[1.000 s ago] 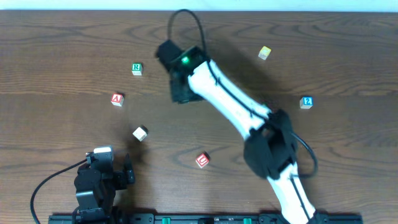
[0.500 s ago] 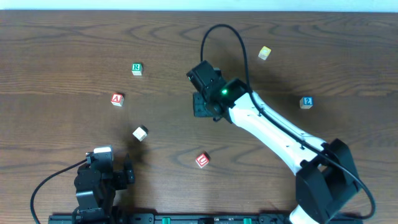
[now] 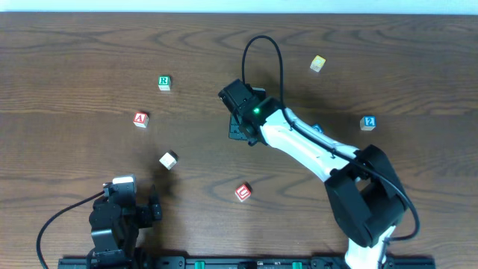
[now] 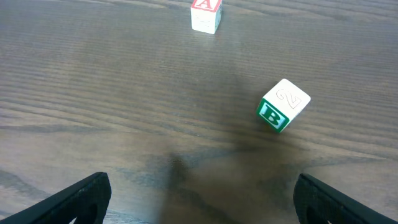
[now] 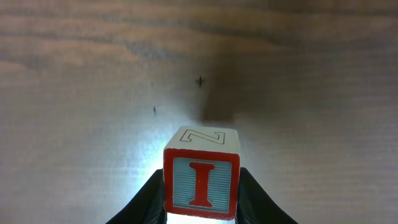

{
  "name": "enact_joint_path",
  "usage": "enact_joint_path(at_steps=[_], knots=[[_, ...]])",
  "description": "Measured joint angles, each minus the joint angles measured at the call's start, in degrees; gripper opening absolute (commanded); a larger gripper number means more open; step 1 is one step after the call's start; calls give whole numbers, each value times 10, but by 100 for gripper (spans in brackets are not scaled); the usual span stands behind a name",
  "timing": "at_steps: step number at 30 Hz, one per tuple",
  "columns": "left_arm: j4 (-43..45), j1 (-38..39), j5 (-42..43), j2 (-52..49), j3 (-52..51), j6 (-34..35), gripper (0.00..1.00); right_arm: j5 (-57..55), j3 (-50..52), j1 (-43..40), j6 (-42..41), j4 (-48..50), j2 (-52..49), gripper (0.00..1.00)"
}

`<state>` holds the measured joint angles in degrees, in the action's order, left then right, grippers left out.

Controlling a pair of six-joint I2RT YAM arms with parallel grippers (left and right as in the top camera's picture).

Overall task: Spell out Ai2
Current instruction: 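Carry the I block to table center and lower it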

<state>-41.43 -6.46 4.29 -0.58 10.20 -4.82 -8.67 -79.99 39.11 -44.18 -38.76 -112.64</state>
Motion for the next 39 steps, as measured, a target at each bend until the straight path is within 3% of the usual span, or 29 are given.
enact_joint_path(at_steps=[12, 28, 39], knots=[[0, 0, 0, 0, 0, 0, 95, -5, 0, -32, 9, 66, -22, 1], [0, 0, 0, 0, 0, 0, 95, 27, 0, -33, 39, 82, -57, 2], [0, 0, 0, 0, 0, 0, 95, 28, 0, -33, 43, 82, -57, 43]])
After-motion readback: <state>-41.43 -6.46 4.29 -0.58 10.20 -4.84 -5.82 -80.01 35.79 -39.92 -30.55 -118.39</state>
